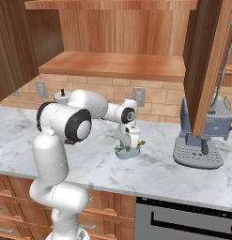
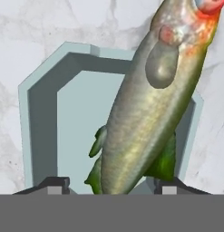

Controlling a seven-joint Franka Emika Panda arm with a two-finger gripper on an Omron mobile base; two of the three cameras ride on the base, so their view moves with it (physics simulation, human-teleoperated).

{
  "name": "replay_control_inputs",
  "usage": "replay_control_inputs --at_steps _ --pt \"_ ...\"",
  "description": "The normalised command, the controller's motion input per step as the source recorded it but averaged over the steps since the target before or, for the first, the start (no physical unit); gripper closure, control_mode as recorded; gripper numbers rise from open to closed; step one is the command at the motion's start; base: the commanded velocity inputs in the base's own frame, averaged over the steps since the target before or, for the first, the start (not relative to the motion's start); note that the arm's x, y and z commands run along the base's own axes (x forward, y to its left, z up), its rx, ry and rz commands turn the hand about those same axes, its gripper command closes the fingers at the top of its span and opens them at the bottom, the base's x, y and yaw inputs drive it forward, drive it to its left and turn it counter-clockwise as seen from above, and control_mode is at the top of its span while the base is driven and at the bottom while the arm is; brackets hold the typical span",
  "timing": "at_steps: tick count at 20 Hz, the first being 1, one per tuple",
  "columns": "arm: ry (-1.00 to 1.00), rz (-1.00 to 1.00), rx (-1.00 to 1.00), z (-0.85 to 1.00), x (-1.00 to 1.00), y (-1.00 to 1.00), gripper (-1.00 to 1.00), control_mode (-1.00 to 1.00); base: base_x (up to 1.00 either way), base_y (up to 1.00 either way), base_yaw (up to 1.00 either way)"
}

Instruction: Retrieve the tupperware from the cabinet, then place the raw meat into the tupperware to avoid contamination.

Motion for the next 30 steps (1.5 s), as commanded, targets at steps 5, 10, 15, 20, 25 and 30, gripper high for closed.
replay_control_inputs --at_steps 5,10,15,20,25,30 --pt "-0.04 0.02 0.00 -0.31 0.01 -0.01 -1.00 -1.00 0.00 0.00 0.00" --pt "-0.03 0.00 0.00 -0.19 0.00 0.01 -1.00 -1.00 0.00 0.00 0.00" --pt "-0.02 0.00 0.00 -0.11 0.00 0.04 1.00 -1.00 0.00 0.00 0.00" --pt "-0.01 0.00 0.00 -0.05 0.00 0.00 1.00 -1.00 0.00 0.00 0.00" --pt "0.00 0.00 0.00 -0.02 0.00 0.00 1.00 -1.00 0.00 0.00 0.00" --pt "-0.01 0.00 0.00 0.00 0.00 0.00 1.00 -1.00 0.00 0.00 0.00"
